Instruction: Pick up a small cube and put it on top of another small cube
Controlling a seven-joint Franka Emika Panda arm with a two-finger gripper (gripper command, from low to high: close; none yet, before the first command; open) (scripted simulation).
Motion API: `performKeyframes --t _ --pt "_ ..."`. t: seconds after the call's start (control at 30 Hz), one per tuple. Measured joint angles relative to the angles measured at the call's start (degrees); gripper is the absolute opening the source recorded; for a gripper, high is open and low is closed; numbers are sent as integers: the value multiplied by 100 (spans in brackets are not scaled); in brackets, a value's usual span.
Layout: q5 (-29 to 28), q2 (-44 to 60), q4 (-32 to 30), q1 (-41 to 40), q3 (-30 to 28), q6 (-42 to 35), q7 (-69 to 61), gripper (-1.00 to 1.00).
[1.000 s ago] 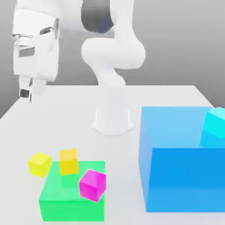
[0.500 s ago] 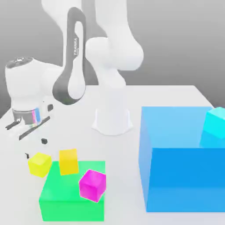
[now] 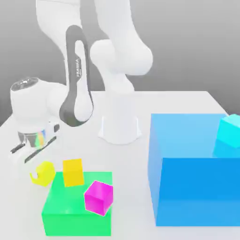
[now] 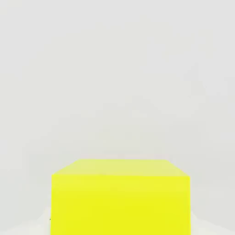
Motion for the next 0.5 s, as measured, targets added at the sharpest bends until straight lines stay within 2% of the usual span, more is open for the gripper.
performKeyframes --t 0.13,0.4,0.5 --pt "-62 -817 13 176 148 -820 144 -100" --pt "202 -2377 402 1040 850 -2762 420 -100" --pt "199 -2230 354 1140 984 -2576 494 -100"
